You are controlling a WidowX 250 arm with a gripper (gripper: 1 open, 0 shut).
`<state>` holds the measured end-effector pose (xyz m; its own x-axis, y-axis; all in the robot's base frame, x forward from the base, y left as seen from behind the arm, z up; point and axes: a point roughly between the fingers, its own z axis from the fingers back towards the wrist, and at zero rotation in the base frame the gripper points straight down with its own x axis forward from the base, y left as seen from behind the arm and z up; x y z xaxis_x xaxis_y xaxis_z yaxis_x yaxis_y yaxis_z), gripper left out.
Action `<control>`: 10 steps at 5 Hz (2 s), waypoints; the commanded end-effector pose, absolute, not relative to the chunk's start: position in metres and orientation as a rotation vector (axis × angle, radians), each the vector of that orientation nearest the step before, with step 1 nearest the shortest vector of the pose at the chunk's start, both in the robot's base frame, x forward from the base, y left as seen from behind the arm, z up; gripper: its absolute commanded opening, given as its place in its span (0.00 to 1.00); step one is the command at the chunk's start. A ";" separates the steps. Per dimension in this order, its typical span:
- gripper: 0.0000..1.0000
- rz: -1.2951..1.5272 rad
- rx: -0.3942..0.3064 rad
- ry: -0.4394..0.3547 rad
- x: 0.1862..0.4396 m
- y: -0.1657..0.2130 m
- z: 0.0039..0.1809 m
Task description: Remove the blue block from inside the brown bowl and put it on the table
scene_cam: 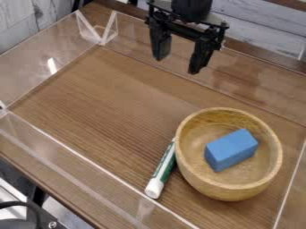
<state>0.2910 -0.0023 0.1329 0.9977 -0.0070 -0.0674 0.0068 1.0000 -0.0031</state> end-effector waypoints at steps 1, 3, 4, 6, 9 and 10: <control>1.00 -0.044 -0.005 0.079 0.285 -0.012 0.128; 1.00 -0.278 -0.009 0.055 0.263 -0.057 0.127; 1.00 -0.321 -0.011 0.055 0.259 -0.066 0.125; 1.00 -0.361 -0.017 0.056 0.254 -0.078 0.116; 1.00 -0.410 -0.027 0.044 0.248 -0.098 0.103; 1.00 -0.418 -0.033 0.034 0.248 -0.104 0.098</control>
